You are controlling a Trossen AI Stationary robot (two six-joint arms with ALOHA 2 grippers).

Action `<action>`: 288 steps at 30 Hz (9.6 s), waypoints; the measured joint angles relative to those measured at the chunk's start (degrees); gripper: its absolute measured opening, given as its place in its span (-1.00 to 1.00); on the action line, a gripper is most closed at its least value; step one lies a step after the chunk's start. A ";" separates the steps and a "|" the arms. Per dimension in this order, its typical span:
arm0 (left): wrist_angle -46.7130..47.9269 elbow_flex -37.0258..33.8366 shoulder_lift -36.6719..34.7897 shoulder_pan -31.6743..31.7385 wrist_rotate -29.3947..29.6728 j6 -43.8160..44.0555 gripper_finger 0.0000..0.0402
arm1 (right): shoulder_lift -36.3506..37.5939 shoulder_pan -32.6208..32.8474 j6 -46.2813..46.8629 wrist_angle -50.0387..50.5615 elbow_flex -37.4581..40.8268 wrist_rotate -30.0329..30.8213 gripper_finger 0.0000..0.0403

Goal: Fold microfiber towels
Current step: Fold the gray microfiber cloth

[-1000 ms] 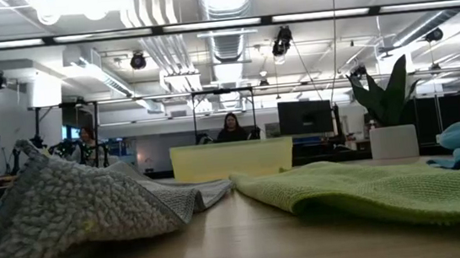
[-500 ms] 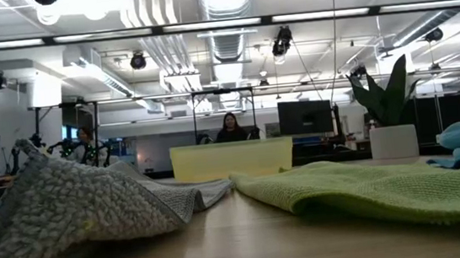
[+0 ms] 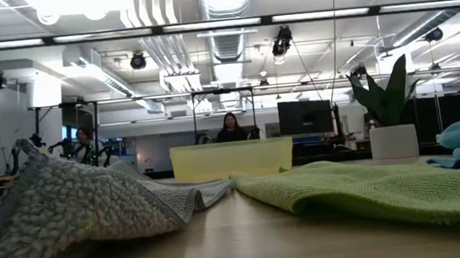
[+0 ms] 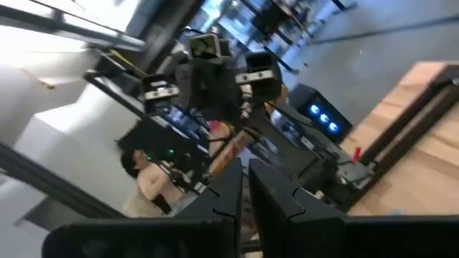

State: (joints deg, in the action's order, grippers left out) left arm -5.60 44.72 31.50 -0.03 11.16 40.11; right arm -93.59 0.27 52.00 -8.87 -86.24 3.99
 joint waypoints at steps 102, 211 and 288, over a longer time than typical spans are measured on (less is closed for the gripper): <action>52.14 17.34 61.19 1.18 -14.69 -49.44 -0.24 | 14.82 2.61 -19.70 78.28 -7.25 8.37 -0.36; 48.97 13.03 34.83 0.27 -16.53 -22.24 -0.46 | 30.11 3.43 9.90 58.17 30.63 8.42 -0.96; 57.81 29.23 36.81 1.34 -16.70 -46.46 -1.00 | 11.39 7.97 -36.29 22.50 14.23 6.26 -0.25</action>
State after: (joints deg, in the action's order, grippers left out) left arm 52.20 73.95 68.31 1.31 -5.54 -6.35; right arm -82.20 8.24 15.70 13.63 -72.01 10.25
